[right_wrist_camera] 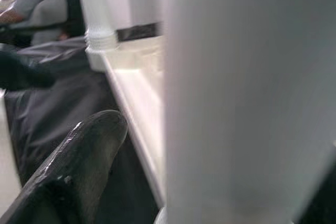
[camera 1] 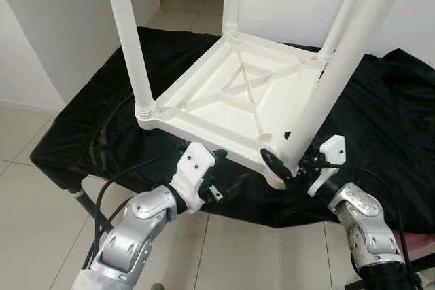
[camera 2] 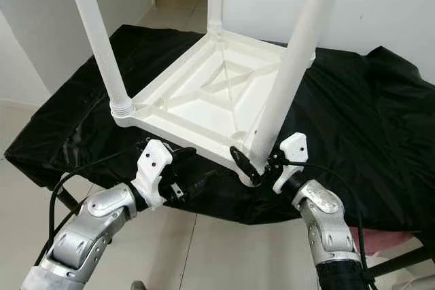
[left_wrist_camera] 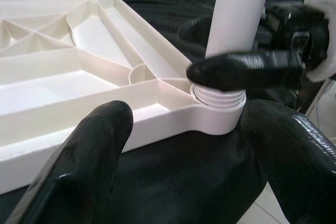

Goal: Building children table

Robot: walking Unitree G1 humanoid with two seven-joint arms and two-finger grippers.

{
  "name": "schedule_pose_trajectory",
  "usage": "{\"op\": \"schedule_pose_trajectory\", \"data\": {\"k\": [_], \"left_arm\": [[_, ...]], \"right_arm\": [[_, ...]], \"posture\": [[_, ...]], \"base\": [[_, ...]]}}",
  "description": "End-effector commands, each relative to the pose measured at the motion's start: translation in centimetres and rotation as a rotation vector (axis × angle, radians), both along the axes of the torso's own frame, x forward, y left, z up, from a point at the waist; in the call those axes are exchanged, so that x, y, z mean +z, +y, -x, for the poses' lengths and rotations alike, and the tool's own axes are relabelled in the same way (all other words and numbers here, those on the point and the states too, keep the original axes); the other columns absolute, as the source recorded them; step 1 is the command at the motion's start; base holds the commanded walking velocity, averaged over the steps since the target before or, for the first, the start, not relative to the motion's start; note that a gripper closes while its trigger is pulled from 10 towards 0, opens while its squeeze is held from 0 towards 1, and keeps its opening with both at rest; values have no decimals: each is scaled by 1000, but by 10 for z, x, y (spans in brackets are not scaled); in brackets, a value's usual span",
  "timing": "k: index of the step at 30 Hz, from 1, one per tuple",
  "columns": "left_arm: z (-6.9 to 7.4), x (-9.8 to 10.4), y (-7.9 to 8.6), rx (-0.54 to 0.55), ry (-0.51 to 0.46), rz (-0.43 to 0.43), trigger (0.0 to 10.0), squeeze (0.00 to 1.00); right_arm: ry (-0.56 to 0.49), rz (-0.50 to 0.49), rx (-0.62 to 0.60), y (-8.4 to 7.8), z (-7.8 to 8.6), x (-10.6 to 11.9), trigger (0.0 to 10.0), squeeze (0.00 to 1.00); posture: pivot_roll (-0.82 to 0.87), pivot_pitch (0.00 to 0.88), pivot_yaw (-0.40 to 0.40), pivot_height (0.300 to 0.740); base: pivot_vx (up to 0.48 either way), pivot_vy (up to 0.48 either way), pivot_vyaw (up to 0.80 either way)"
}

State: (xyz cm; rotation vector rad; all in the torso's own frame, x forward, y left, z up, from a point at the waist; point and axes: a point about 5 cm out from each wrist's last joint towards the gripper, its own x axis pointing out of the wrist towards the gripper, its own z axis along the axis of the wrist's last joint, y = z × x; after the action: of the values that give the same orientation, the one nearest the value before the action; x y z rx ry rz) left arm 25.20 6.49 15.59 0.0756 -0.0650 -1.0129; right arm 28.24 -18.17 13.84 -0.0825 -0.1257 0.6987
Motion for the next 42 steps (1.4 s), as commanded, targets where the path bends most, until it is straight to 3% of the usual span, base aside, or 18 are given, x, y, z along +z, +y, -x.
{"op": "schedule_pose_trajectory", "data": {"k": [1, 5, 6, 9, 10, 20, 21, 22, 27, 31, 34, 38, 40, 41, 42], "left_arm": [[0, -2, -2, -10, 5, 5, 10000, 0], [1, -3, -3, -9, 1, -3, 10000, 0], [2, -3, -3, -10, -2, -4, 10000, 0], [3, -3, -4, -12, -2, -3, 10000, 0], [3, -4, -4, -16, -7, -9, 10000, 0], [8, -11, -6, -47, -1, -35, 10000, 0], [9, -12, -7, -57, 9, -36, 10000, 0], [10, -12, -8, -60, 10, -34, 10000, 0], [11, -13, -8, -56, 14, -28, 10000, 0], [11, -10, -7, -36, -14, -15, 10000, 0], [8, -8, -5, -15, 11, 21, 10000, 0], [8, -7, -5, -14, 18, 28, 10000, 0], [9, -8, -5, -17, 20, 25, 10000, 0], [9, -8, -5, -17, 20, 25, 10000, 0], [8, -10, -4, -14, 17, 16, 10000, 0]], "right_arm": [[24, 15, 24, 1, 0, -5, 10000, 0], [46, 36, 45, 0, -2, -13, 10000, 0], [48, 34, 46, 0, -3, -14, 7569, 0], [49, 31, 44, -1, -4, -14, 7569, 0], [54, 38, 45, -2, -5, -16, 0, 0], [56, 45, 23, -6, -9, -21, 0, 0], [56, 47, 24, -4, -8, -21, 2510, 0], [52, 39, 19, -3, -7, -20, 10000, 0], [38, 14, -38, 0, -6, -15, 10000, 0], [6, -71, -168, 5, -4, -7, 10000, 0], [14, -163, -328, 9, 1, -6, 10000, 0], [27, -150, -428, 9, 2, -10, 10000, 0], [46, -158, -586, 9, 5, -16, 10000, 0], [46, -158, -586, 9, 5, -16, 10000, 0], [48, -174, -712, 10, 7, -18, 10000, 0]], "posture": [[2, 16, -3, 740], [4, 14, -5, 740], [4, 14, -5, 740], [5, 14, -5, 740], [5, 13, -5, 740], [2, 10, -1, 740], [2, 9, -1, 740], [1, 11, -4, 740], [-1, 14, -5, 740], [0, 23, -11, 740], [-1, 30, -16, 740], [-3, 31, -18, 740], [-3, 34, -21, 740], [-3, 34, -21, 740], [6, 35, -24, 740]], "base": [[0, 0, 0], [0, 0, 0], [0, 0, 0], [0, 0, 0], [0, 0, 0], [0, 0, 0], [0, 0, 0], [0, 0, 0], [0, 0, 0], [0, 0, 0], [0, 0, 0], [0, 0, 0], [0, 0, 0], [0, 0, 0], [0, 0, 0]]}}
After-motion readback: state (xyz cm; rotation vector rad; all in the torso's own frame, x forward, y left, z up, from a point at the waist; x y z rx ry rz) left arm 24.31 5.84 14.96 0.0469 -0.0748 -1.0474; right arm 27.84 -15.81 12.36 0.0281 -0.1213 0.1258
